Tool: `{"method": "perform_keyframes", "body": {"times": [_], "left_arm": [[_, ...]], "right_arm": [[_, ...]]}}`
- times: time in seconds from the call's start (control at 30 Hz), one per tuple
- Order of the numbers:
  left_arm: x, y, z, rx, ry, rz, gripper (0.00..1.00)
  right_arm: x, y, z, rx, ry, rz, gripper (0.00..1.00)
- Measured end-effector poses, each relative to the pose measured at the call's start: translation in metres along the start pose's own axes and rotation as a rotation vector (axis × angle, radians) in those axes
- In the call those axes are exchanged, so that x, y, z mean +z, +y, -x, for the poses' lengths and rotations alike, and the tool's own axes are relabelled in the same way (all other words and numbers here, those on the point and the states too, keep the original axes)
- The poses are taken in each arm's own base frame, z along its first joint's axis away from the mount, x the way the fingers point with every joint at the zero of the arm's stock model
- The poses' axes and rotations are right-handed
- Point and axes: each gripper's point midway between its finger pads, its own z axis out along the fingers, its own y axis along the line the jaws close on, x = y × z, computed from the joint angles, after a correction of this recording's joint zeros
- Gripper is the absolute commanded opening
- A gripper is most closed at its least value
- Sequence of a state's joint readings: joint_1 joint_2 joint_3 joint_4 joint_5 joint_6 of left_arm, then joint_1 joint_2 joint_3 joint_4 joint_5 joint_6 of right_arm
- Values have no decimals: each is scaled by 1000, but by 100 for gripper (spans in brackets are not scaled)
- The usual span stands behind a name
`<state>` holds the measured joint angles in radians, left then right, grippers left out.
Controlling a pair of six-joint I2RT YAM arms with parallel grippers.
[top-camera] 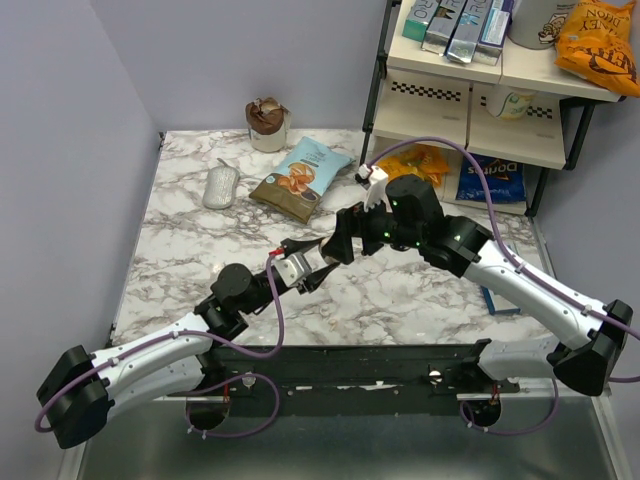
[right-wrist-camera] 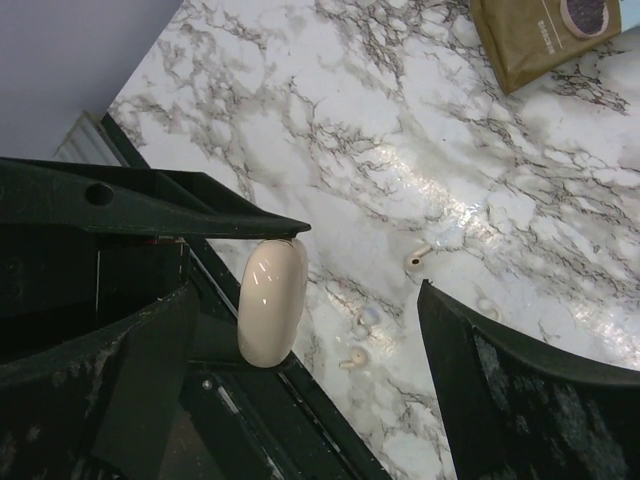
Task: Insert the wireless bluetooth earbuds into the charging case
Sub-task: Open the charging case.
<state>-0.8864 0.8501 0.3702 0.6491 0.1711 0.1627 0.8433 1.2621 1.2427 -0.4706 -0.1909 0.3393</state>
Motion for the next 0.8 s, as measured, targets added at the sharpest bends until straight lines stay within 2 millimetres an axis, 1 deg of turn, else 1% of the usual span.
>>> {"method": "perform_keyframes", "body": {"times": [0.27,0.53,0.8], "left_arm": [[-1,0,4,7,-10,4,0],[-4,0,6,10,-6,11,0],[-8,2,8,11,-6,25,0]], "right_arm": [[-1,-12,-5,6,15,-67,98],[-2,-16,-4,10,7,-91,98],[-15,-18,6,9,-40,-122,98]]}}
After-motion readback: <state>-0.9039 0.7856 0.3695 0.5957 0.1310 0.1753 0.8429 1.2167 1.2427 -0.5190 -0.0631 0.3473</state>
